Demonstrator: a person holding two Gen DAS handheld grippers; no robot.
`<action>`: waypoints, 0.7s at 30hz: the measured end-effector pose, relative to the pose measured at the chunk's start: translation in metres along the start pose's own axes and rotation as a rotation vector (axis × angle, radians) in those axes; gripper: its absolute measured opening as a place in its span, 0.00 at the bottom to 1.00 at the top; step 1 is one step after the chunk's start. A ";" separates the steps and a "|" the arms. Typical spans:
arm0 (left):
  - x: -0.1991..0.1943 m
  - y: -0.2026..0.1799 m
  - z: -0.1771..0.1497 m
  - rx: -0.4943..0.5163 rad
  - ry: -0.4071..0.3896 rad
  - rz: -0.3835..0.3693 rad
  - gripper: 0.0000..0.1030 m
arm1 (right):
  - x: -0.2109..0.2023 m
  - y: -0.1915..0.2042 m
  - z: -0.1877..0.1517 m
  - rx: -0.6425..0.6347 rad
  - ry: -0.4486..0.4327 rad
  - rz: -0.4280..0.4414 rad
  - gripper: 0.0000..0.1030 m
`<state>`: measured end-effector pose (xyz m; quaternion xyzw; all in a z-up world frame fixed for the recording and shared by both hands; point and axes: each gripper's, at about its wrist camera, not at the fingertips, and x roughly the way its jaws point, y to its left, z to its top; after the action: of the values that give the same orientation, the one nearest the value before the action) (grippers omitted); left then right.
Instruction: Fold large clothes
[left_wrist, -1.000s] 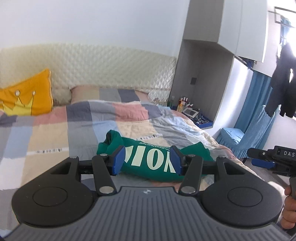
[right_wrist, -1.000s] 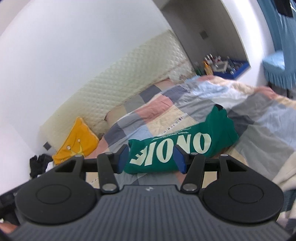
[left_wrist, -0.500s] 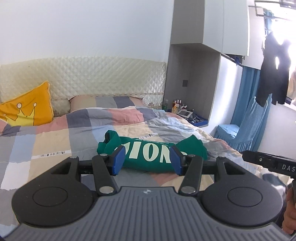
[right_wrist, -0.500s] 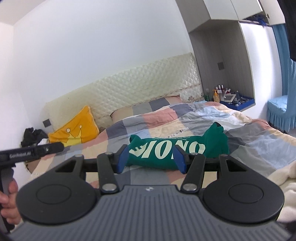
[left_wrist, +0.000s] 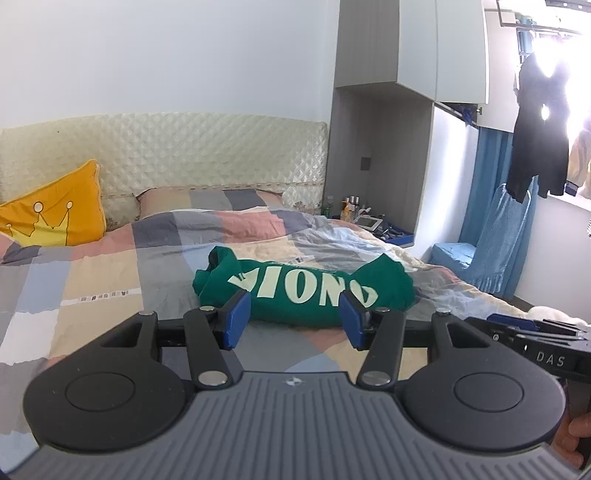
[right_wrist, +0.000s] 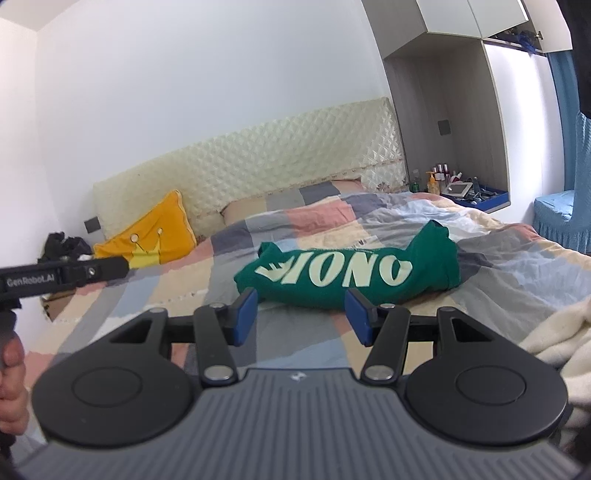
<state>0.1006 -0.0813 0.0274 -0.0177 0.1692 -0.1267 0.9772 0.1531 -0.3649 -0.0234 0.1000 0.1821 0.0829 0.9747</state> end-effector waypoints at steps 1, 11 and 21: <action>0.003 0.002 -0.003 -0.005 0.001 -0.006 0.57 | 0.002 -0.001 -0.002 -0.001 0.004 -0.003 0.55; 0.033 0.016 -0.027 -0.019 0.038 -0.024 0.57 | 0.011 -0.004 -0.016 -0.013 0.023 -0.042 0.55; 0.054 0.030 -0.043 -0.079 0.075 -0.062 0.57 | 0.023 -0.002 -0.027 -0.020 0.022 -0.087 0.55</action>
<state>0.1422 -0.0651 -0.0332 -0.0565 0.2098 -0.1506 0.9644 0.1640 -0.3582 -0.0563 0.0812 0.1963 0.0437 0.9762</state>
